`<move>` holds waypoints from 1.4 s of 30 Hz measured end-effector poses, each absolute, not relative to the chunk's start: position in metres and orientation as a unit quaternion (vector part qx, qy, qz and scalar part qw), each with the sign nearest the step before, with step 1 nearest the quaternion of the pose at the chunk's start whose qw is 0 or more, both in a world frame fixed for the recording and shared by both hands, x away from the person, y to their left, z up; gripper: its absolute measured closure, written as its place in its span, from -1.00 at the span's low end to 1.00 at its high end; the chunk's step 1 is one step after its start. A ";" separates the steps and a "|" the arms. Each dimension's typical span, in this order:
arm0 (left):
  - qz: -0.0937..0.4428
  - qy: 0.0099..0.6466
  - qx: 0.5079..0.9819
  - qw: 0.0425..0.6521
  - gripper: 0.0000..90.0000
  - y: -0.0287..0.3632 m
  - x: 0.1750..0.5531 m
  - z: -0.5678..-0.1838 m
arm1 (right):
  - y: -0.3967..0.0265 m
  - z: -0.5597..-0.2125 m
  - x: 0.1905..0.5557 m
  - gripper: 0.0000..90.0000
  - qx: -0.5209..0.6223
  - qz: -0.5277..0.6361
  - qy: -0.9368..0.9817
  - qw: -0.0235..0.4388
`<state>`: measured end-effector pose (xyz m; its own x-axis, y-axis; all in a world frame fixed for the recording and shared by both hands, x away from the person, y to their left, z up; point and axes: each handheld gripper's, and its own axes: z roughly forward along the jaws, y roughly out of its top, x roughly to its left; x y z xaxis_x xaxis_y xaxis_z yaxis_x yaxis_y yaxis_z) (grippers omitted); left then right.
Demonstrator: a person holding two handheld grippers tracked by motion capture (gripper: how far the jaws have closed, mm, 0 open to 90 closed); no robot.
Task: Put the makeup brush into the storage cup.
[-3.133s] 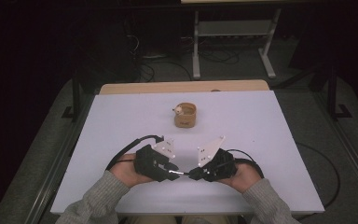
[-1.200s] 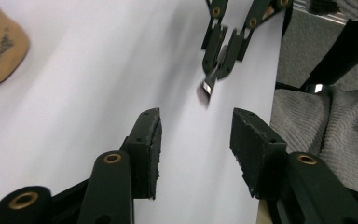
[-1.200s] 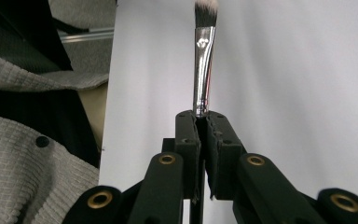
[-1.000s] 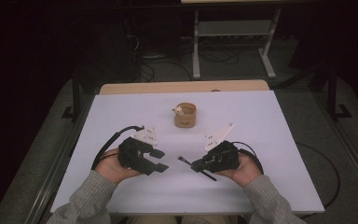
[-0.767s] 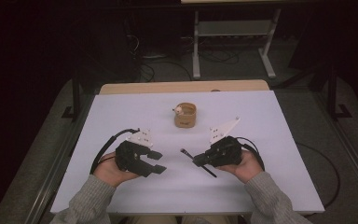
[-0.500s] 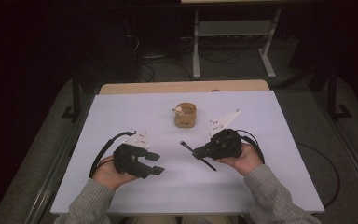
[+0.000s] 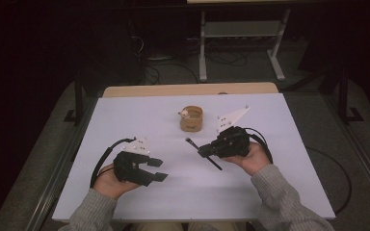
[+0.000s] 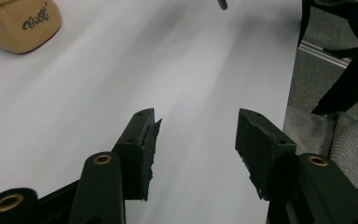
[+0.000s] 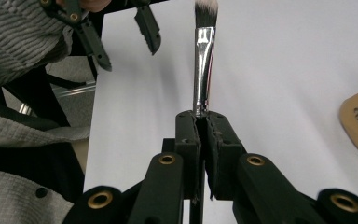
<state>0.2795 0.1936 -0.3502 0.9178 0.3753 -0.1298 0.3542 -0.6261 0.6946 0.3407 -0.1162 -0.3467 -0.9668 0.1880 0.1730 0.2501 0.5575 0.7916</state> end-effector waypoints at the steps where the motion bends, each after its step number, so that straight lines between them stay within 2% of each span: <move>1: 0.015 0.204 0.901 0.384 0.04 0.195 0.279 -0.351 | -0.116 -0.346 0.342 0.85 -0.125 -0.453 -0.882 0.034; 27: 0.049 0.254 0.878 0.403 -0.12 0.227 0.274 -0.381 | -0.117 -0.328 0.397 0.85 -0.160 -0.466 -0.870 0.028; 42: 0.045 0.261 0.875 0.404 -0.17 0.231 0.277 -0.388 | -0.103 -0.318 0.428 0.85 -0.169 -0.455 -0.874 0.016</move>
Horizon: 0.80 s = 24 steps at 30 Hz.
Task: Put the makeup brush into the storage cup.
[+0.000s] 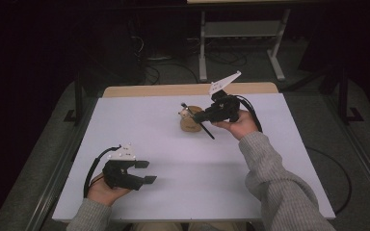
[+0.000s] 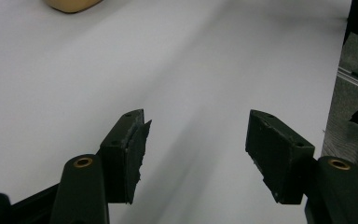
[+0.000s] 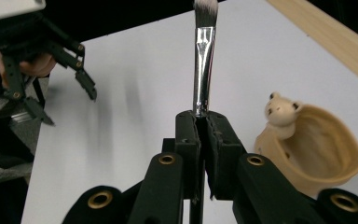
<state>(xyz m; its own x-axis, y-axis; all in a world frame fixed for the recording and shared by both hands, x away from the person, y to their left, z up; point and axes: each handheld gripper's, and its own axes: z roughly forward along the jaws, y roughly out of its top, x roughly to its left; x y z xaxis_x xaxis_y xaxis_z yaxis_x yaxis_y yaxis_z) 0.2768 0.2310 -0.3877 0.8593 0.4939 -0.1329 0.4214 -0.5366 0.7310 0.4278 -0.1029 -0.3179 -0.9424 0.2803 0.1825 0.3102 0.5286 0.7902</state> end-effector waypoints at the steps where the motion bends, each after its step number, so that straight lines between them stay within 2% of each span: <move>1: 0.046 0.262 0.875 0.405 -0.17 0.231 0.277 -0.387 | -0.103 -0.317 0.429 0.85 -0.171 -0.455 -0.874 0.016; 24: 0.053 0.262 0.872 0.411 -0.18 0.234 0.277 -0.387 | -0.091 -0.299 0.476 0.85 -0.188 -0.473 -0.861 0.002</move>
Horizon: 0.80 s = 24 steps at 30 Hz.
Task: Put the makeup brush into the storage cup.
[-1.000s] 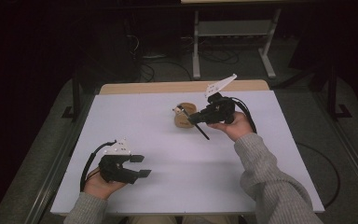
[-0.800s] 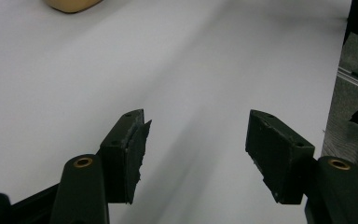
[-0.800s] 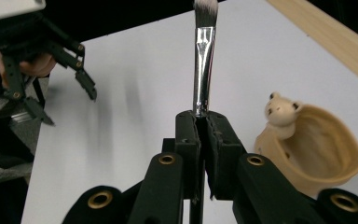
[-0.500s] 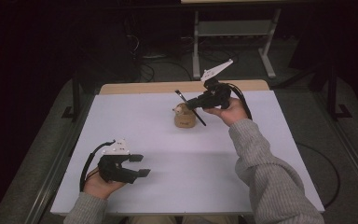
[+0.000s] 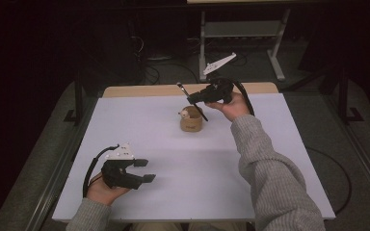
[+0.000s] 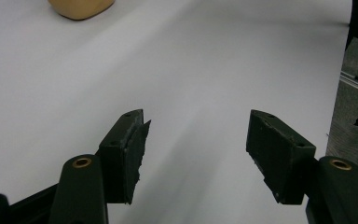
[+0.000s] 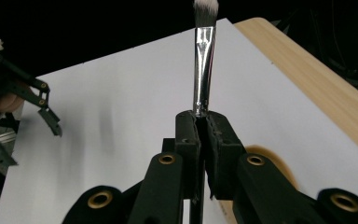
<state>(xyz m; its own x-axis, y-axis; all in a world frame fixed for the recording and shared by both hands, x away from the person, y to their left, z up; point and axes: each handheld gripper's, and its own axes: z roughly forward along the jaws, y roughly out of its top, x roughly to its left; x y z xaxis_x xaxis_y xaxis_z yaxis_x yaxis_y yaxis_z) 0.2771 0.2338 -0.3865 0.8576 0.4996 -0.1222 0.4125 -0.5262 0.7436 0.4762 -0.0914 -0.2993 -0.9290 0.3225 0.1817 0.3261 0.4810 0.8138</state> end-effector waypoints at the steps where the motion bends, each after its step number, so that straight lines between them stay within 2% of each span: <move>1: 0.052 0.262 0.872 0.411 -0.18 0.234 0.277 -0.387 | -0.091 -0.299 0.476 0.85 -0.188 -0.473 -0.861 0.002; 18: 0.053 0.265 0.869 0.414 -0.19 0.237 0.276 -0.386 | -0.080 -0.283 0.514 0.85 -0.206 -0.494 -0.845 -0.009; 24: 0.054 0.265 0.870 0.413 -0.20 0.238 0.277 -0.386 | -0.073 -0.287 0.524 0.85 -0.210 -0.501 -0.840 -0.012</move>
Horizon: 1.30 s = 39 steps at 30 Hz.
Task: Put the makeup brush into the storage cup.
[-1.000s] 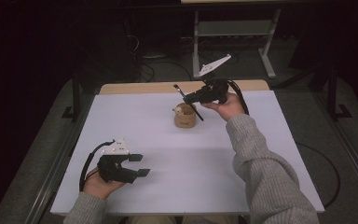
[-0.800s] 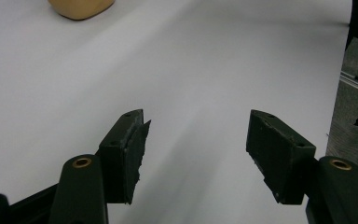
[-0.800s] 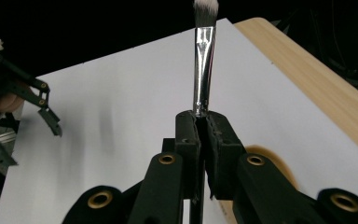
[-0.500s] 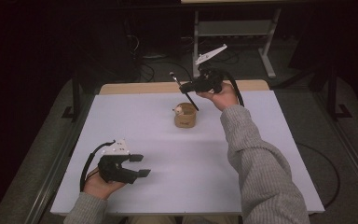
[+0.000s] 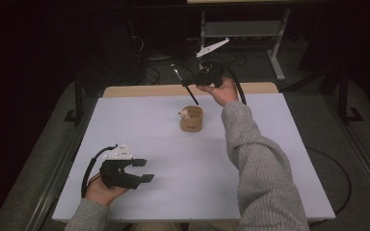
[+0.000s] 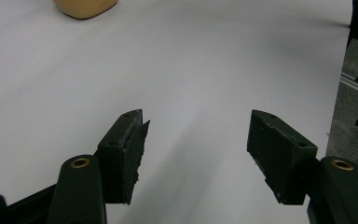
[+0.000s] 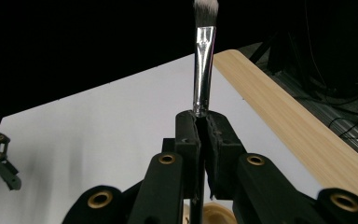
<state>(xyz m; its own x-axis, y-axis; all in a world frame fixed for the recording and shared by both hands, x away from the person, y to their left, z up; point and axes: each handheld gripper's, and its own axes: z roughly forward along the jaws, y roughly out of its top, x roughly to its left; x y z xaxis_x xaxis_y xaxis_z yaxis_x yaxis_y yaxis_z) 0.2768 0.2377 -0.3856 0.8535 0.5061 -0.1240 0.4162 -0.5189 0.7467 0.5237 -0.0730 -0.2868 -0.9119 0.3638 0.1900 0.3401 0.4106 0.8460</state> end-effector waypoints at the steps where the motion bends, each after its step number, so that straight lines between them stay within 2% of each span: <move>1: 0.055 0.265 0.870 0.413 -0.20 0.238 0.277 -0.386 | -0.072 -0.290 0.526 0.85 0.210 0.503 0.838 0.009; 12: 0.052 0.269 0.868 0.414 -0.21 0.241 0.277 -0.386 | -0.068 -0.315 0.538 0.85 0.239 0.494 0.836 0.009; 39: 0.053 0.271 0.867 0.415 -0.23 0.243 0.277 -0.385 | -0.072 -0.341 0.539 0.85 0.264 0.488 0.832 0.009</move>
<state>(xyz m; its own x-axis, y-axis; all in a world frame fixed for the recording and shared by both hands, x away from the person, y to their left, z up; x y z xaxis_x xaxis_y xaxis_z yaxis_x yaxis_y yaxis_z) 0.2765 0.2429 -0.3846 0.8477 0.5136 -0.1325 0.4252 -0.5087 0.7486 0.5392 -0.0720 -0.3414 -0.8601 0.4488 0.2423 0.4306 0.3842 0.8167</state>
